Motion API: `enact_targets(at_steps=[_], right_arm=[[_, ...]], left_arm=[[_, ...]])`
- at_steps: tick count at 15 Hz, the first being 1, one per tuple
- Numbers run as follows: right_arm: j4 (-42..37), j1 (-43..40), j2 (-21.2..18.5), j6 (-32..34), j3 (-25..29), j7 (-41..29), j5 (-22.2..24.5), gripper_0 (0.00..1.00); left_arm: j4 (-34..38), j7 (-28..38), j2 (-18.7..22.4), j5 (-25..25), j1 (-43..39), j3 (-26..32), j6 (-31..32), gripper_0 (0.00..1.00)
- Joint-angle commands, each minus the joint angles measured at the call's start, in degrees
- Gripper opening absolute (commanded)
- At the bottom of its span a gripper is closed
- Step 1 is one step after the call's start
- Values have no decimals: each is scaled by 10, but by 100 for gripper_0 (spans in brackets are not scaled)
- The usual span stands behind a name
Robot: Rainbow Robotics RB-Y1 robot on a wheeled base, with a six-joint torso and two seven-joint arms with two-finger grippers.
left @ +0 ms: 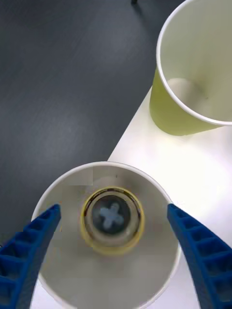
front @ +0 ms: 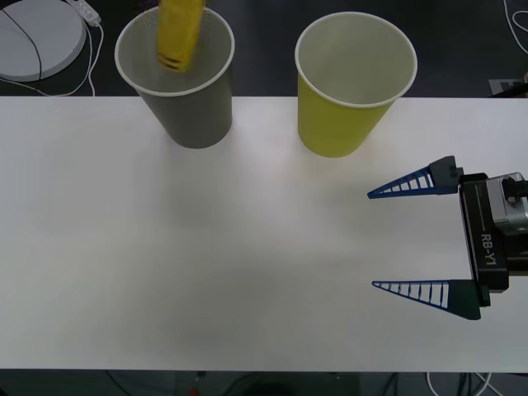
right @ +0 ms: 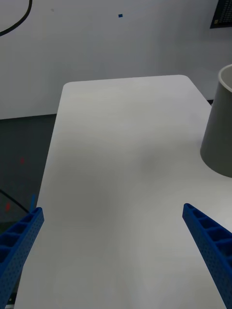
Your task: Put the can into the green bin and the plastic bottle into the gray bin
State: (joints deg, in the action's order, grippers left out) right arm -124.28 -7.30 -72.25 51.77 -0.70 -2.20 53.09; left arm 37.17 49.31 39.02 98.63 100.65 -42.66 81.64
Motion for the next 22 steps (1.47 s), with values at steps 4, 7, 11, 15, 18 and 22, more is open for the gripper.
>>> enact_targets(at_steps=[4, 7, 11, 15, 18, 22], right_arm=[[0, 0, 0, 0, 0, 0, 0, 100], [0, 0, 0, 0, 0, 0, 0, 100], [0, 0, 0, 0, 0, 0, 0, 100], [0, 0, 0, 0, 0, 0, 0, 100], [0, 0, 0, 0, 0, 0, 0, 100], [0, 0, 0, 0, 0, 0, 0, 100]], left_arm=[[0, 1, 0, 1, 0, -1, 0, 100], [0, 3, 0, 1, -1, -1, -1, 100], [1, 2, 0, 0, -1, -1, 0, 100], [17, -6, 18, -33, -1, -30, 2, 100], [52, -7, 51, -82, -1, -73, 2, 100], [153, 7, 119, -143, -45, -88, -10, 100]])
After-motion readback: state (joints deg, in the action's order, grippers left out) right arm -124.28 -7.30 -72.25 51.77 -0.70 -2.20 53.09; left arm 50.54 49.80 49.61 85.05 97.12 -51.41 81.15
